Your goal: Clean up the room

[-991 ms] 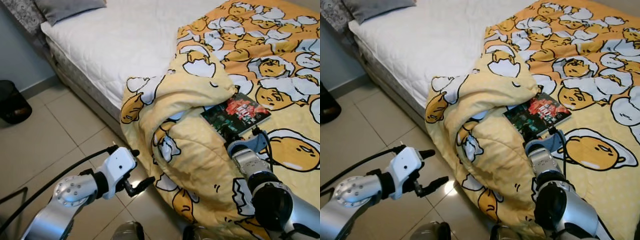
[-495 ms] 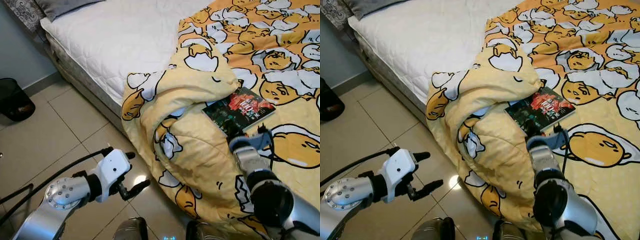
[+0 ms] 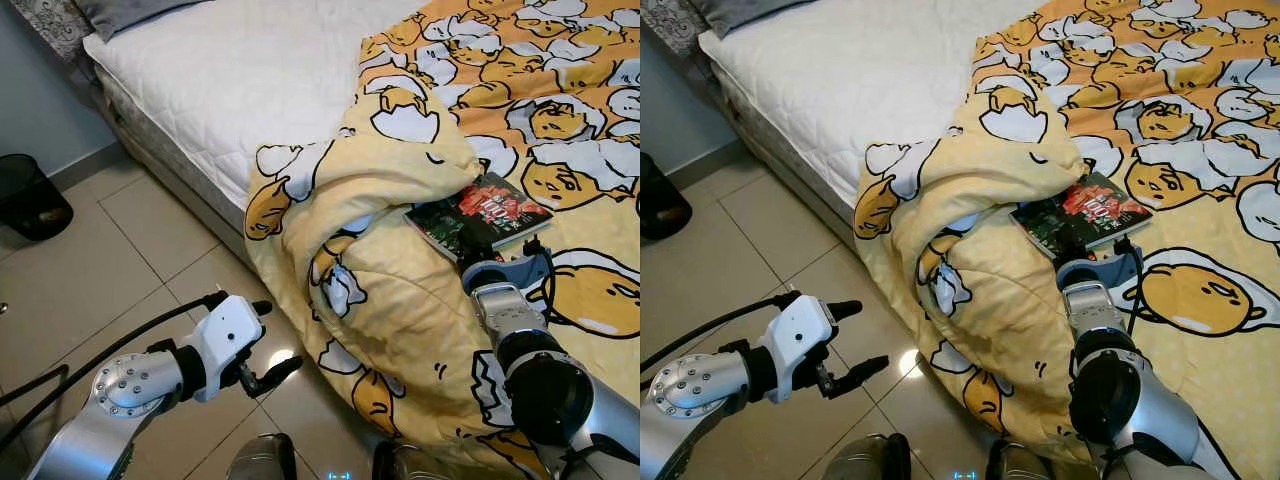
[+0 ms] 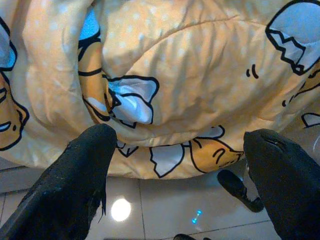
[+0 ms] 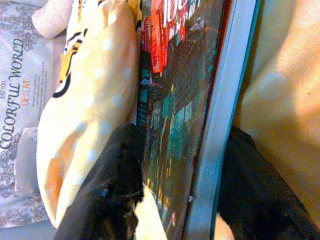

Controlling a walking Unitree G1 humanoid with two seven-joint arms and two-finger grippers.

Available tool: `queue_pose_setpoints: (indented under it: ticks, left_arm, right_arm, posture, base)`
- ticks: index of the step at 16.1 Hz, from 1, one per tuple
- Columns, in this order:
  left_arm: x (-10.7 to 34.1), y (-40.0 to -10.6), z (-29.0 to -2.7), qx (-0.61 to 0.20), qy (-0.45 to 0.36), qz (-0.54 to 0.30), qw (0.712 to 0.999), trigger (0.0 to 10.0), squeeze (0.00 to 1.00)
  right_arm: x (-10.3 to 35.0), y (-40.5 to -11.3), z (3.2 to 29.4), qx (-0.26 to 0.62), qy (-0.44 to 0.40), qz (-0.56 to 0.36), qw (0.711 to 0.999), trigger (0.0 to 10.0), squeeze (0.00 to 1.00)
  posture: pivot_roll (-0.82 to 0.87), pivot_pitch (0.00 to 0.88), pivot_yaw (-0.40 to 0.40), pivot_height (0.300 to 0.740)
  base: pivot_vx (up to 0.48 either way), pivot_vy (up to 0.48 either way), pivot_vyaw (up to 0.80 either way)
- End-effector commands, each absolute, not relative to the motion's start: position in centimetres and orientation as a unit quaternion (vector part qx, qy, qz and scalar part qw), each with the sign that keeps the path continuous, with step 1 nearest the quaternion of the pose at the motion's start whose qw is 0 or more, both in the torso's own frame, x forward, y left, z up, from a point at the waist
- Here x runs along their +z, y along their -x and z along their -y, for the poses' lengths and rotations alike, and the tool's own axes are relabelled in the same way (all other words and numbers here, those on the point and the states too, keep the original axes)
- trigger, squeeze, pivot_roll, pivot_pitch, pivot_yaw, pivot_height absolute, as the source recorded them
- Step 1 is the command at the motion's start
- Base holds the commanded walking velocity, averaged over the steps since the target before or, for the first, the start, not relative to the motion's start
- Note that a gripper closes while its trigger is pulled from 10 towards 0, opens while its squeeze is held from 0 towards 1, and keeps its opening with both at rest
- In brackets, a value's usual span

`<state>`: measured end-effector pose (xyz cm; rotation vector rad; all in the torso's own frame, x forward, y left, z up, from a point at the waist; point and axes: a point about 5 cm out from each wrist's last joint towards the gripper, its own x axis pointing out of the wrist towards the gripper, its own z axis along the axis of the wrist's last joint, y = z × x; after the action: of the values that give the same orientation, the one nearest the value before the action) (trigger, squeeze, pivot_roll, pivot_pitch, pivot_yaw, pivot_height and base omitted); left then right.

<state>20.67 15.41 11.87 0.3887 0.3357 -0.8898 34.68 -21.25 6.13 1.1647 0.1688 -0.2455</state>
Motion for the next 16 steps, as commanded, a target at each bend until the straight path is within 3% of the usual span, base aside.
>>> queue_pose_setpoints:
  ticks: [1,2,14,16]
  left_arm:
    - [11.9,-20.8,-15.5,-0.424,-0.189,-0.158,0.872,10.0,0.73]
    - [11.9,-20.8,-15.5,-0.424,-0.189,-0.158,0.872,10.0,0.73]
    - [11.5,-21.3,-15.1,-0.422,-0.186,-0.152,0.874,10.0,0.73]
    - [11.4,-21.8,-14.9,-0.411,-0.183,-0.141,0.882,10.0,0.73]
  right_arm:
    - [6.5,-35.1,20.7,-0.108,-0.547,-0.086,0.825,0.7,0.00]
    - [6.4,-35.0,20.6,-0.109,-0.546,-0.090,0.826,0.0,0.00]
    - [6.3,-35.0,20.9,-0.116,-0.534,-0.097,0.832,0.0,0.00]
    - [6.5,-34.9,21.6,-0.113,-0.522,-0.087,0.841,0.0,0.00]
  posture:
    - [0.20,0.126,0.040,0.740]
    - [0.21,0.126,0.040,0.740]
    - [0.18,0.094,0.032,0.740]
    - [0.16,0.044,0.021,0.740]
  base:
    - [0.000,0.000,0.00]
    - [0.000,0.000,0.00]
    - [0.000,0.000,0.00]
    - [0.000,0.000,0.00]
